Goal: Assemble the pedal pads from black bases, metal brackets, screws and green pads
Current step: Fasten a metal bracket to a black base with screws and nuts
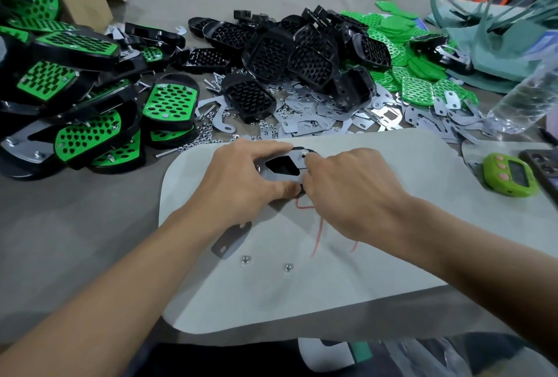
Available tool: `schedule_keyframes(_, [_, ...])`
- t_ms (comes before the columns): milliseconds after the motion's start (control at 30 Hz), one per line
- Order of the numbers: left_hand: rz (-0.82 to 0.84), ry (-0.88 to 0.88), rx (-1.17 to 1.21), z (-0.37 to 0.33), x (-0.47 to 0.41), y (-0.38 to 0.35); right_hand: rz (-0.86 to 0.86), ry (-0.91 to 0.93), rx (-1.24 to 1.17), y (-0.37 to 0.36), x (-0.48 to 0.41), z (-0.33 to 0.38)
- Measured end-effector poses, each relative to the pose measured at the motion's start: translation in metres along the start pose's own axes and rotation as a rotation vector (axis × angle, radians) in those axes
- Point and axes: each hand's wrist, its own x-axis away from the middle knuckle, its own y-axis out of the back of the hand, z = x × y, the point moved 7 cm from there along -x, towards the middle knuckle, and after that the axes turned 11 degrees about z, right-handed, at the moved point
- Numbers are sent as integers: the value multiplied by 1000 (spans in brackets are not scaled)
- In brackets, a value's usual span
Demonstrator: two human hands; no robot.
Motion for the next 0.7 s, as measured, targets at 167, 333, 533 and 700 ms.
schedule_keyframes(167, [1,-13,-3,-1,-1,0,-10,192,39,5,1,5])
schedule_keyframes(333, [-8,-21,-31,-2,0,1,54,76,-21,3,-5,1])
schedule_keyframes(533, [-19,-28,-81,-5,3,2,65,-39,-115,-6,0,2])
schedule_keyframes(700, [-33,-129,-221,-28,10,12,-179,-45,-579,7,35,-1])
